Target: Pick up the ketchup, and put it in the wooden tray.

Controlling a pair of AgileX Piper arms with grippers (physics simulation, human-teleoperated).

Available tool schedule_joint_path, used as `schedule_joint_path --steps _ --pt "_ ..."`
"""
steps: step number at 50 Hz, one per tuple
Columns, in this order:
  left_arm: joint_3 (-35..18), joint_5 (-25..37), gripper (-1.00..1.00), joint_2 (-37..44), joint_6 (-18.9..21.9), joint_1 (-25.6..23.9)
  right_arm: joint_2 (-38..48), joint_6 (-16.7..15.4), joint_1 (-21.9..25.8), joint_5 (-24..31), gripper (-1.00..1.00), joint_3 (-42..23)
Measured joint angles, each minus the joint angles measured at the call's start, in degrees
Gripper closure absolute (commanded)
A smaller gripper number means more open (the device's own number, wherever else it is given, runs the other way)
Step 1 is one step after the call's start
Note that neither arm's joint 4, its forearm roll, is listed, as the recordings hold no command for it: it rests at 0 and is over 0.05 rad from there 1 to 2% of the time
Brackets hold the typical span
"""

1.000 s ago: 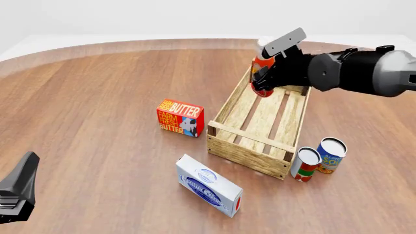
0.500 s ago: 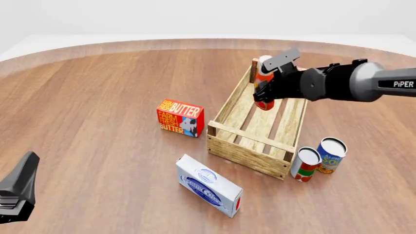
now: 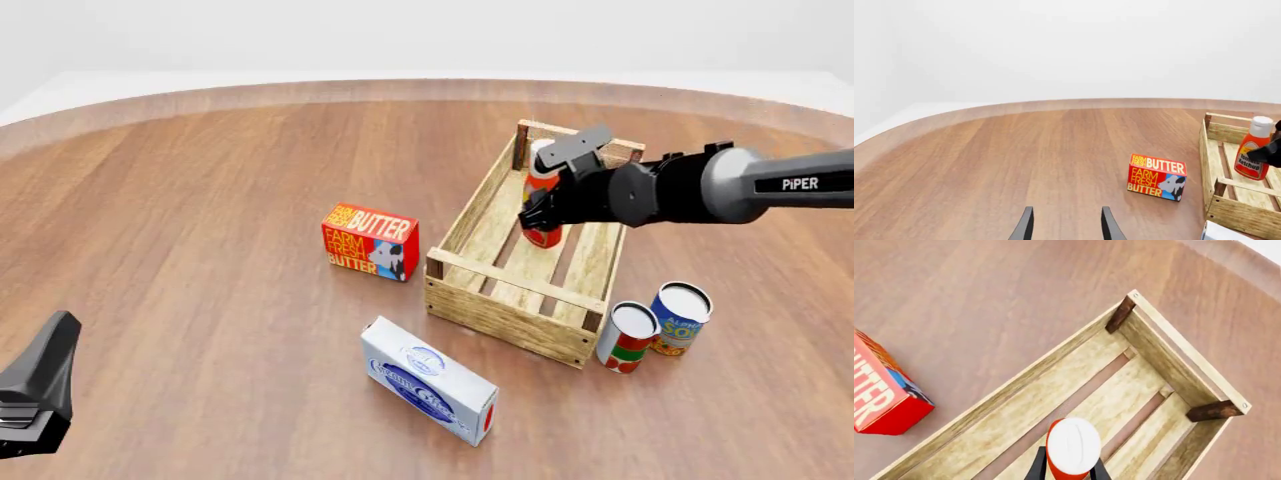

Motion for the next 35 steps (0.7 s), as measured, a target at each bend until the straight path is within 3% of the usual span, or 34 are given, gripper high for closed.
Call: schedule_joint_path --steps 34,35 --pt "0.0 0.0 -1.00 0.0 0.0 0.0 1.8 1.8 0.4 -2.8 1.00 1.0" --pt "0.0 0.0 -1.00 0.0 0.0 0.0 1.8 1.9 0.3 -2.8 -1.00 1.0"
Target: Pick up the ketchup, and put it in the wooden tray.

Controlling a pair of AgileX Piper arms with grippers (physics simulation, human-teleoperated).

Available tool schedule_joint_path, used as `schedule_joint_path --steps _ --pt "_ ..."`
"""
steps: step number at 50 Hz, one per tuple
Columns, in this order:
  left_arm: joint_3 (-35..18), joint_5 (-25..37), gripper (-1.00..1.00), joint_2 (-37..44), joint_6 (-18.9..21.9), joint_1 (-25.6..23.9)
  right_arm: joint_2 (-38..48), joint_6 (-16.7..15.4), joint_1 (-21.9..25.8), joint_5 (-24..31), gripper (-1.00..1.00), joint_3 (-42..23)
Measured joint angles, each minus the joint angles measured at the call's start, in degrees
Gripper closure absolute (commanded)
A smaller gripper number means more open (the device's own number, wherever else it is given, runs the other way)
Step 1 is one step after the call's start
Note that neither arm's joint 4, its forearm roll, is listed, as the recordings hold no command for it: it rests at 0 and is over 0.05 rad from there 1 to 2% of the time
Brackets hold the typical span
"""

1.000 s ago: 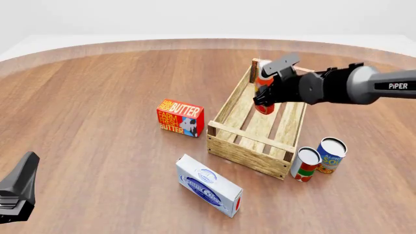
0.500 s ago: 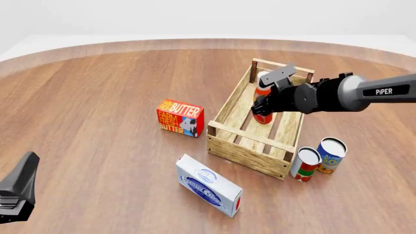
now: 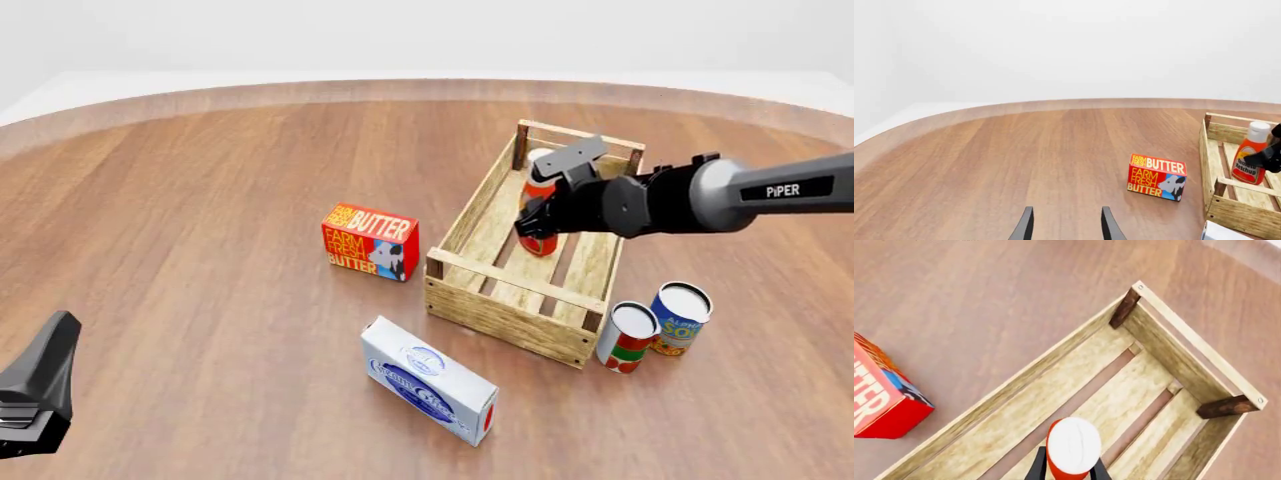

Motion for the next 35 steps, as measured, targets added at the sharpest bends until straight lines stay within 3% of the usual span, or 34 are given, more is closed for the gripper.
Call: schedule_joint_path --steps 14,35 --pt "0.0 0.0 -1.00 0.0 0.0 0.0 -0.1 1.3 -0.3 -0.2 -1.00 0.7" --pt "0.0 0.0 -1.00 0.0 0.0 0.0 -4.6 0.8 -0.4 1.0 -1.00 1.7"
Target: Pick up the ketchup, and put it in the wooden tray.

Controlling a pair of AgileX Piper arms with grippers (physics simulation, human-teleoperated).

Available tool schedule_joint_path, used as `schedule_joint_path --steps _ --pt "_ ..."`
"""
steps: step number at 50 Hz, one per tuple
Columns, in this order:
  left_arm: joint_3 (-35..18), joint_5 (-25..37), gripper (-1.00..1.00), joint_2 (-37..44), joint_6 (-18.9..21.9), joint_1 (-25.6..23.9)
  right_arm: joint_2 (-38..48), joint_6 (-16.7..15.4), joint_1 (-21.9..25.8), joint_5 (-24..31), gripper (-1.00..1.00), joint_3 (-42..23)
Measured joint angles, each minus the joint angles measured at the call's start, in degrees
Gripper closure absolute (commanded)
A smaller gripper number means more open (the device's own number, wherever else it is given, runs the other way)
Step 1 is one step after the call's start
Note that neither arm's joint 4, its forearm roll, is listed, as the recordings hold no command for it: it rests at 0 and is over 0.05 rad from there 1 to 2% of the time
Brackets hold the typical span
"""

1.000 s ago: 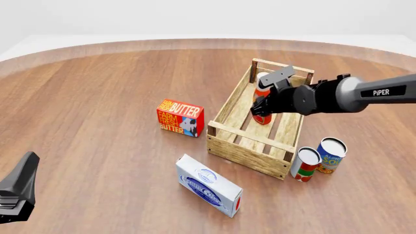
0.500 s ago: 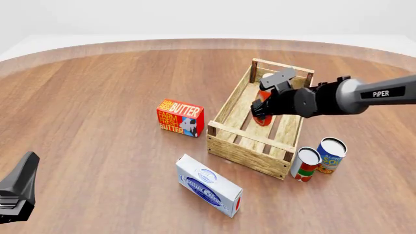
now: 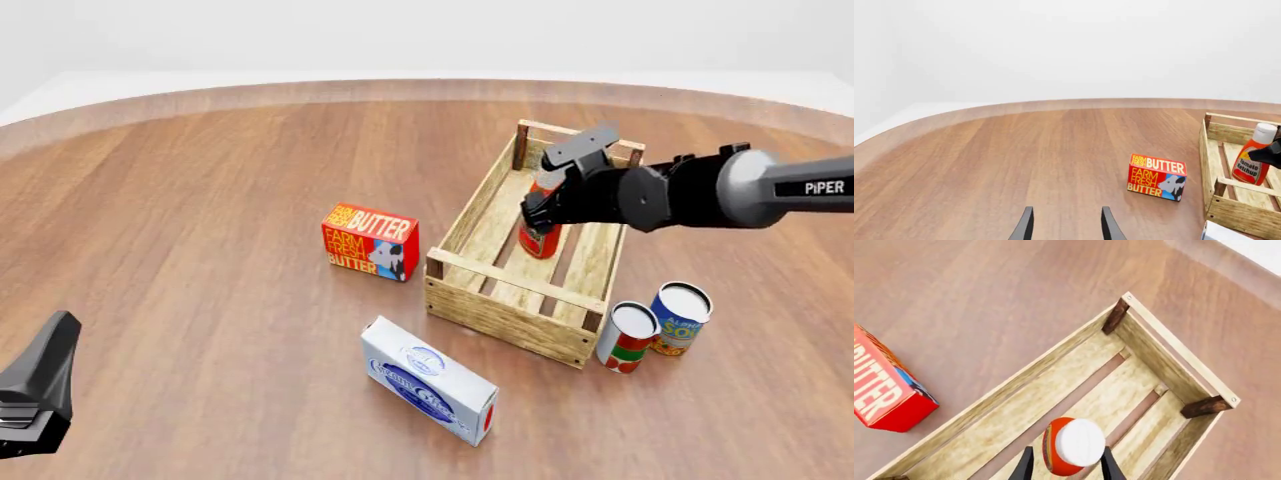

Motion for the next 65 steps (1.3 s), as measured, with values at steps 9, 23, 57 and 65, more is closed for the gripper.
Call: schedule_joint_path --steps 9,23,57,65 --pt "0.0 0.0 -1.00 0.0 0.0 0.0 -3.0 -0.7 -0.4 0.9 -1.00 0.6" --pt "0.0 0.0 -1.00 0.0 0.0 0.0 -7.8 -1.3 -0.7 1.7 -1.00 2.7" --pt "0.0 0.0 -1.00 0.0 0.0 0.0 -22.3 -0.9 -2.5 -0.7 -1.00 17.6" --pt "0.0 0.0 -1.00 0.0 0.0 0.0 -25.9 -0.6 -3.6 -1.6 -1.00 22.2"
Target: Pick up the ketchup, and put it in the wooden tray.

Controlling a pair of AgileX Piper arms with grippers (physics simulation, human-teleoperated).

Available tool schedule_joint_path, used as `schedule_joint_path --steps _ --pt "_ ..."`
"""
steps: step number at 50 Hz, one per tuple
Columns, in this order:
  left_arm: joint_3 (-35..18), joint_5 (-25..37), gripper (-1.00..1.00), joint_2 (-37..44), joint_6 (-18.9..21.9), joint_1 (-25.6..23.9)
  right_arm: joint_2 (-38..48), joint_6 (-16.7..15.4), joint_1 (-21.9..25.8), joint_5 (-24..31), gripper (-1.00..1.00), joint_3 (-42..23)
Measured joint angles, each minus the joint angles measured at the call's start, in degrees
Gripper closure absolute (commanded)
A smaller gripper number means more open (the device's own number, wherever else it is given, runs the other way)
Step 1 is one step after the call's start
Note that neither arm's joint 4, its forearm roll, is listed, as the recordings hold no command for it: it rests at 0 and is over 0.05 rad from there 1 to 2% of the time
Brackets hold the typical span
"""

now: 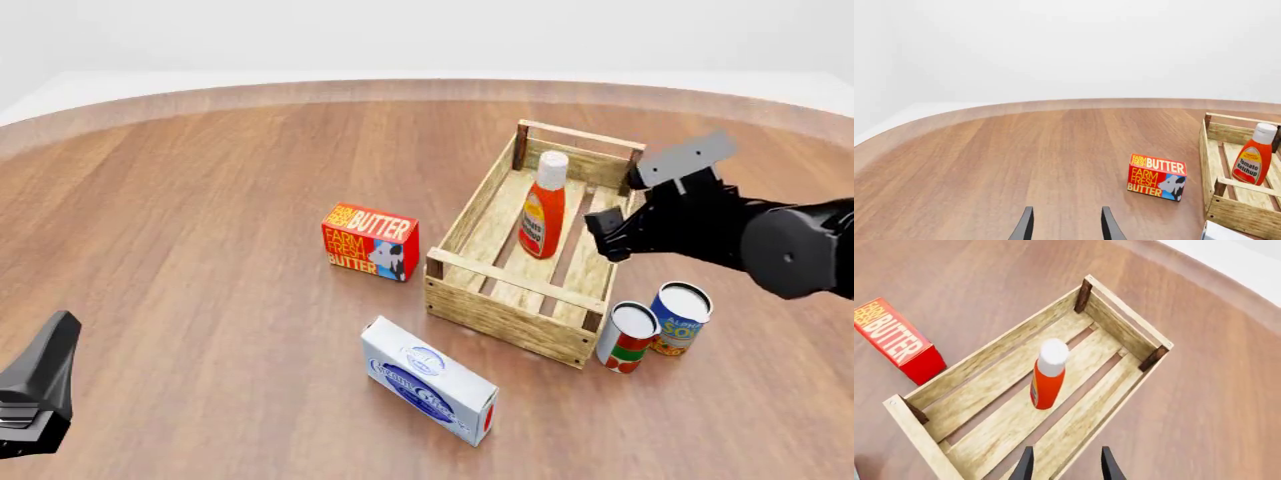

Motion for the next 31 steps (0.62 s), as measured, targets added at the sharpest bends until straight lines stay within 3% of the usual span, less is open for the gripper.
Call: schedule_joint_path --steps 31 --pt "0.0 0.0 -1.00 0.0 0.0 0.0 -18.4 1.9 -4.7 -1.6 -1.00 21.4"
